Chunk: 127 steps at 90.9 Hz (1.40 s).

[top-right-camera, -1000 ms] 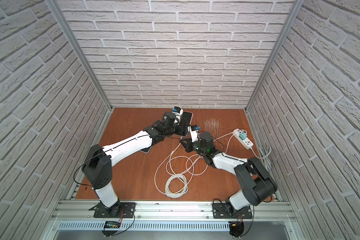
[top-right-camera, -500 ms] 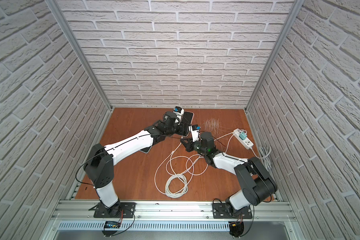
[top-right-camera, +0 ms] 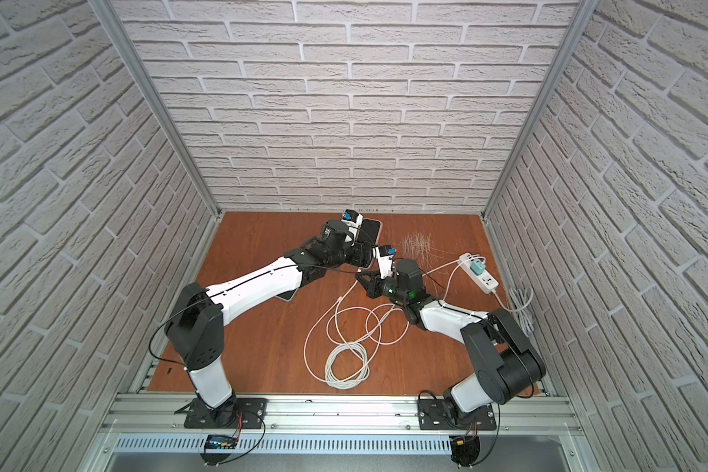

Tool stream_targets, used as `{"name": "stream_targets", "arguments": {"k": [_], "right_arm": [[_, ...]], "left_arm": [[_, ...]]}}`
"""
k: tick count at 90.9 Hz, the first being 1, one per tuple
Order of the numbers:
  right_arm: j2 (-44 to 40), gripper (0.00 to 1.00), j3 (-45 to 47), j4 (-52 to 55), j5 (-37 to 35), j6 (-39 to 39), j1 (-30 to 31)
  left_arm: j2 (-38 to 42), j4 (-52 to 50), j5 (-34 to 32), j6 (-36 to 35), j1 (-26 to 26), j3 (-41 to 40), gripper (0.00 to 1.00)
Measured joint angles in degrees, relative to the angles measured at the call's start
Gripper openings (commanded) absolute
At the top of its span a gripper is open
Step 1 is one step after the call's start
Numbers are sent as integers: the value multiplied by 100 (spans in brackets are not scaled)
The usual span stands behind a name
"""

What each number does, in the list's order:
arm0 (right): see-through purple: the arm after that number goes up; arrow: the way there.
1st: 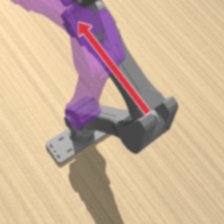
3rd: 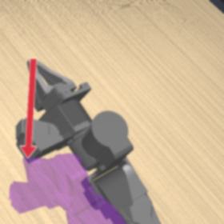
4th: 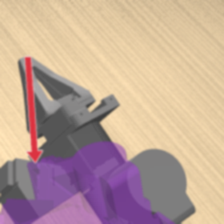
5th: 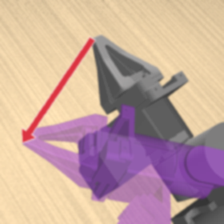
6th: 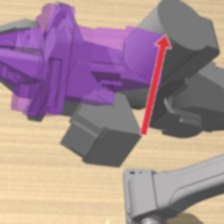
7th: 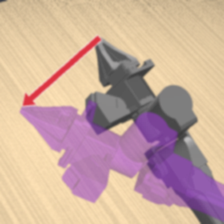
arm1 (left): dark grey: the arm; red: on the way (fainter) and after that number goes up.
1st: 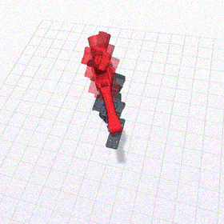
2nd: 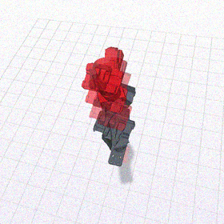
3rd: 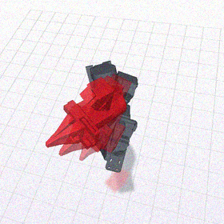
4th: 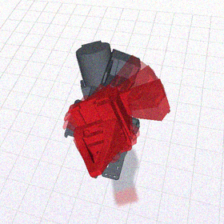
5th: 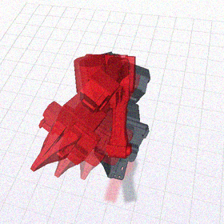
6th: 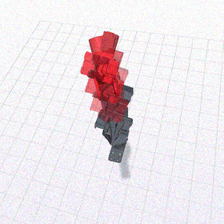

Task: Plug the charging cable into the phone
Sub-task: Insert the charging cable into the phone.

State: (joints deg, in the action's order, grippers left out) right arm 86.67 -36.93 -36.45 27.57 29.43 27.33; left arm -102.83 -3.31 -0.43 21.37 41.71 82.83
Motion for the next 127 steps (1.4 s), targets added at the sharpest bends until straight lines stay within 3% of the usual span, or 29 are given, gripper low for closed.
{"name": "stream_targets", "arguments": {"k": [62,127], "right_arm": [[0,3,76,-4,55,61,-35],[-85,3,319,-227,437,74,-190]], "left_arm": [[-22,96,-190,74,96,-90,0],[-22,109,136,42,96,-149,0]]}}
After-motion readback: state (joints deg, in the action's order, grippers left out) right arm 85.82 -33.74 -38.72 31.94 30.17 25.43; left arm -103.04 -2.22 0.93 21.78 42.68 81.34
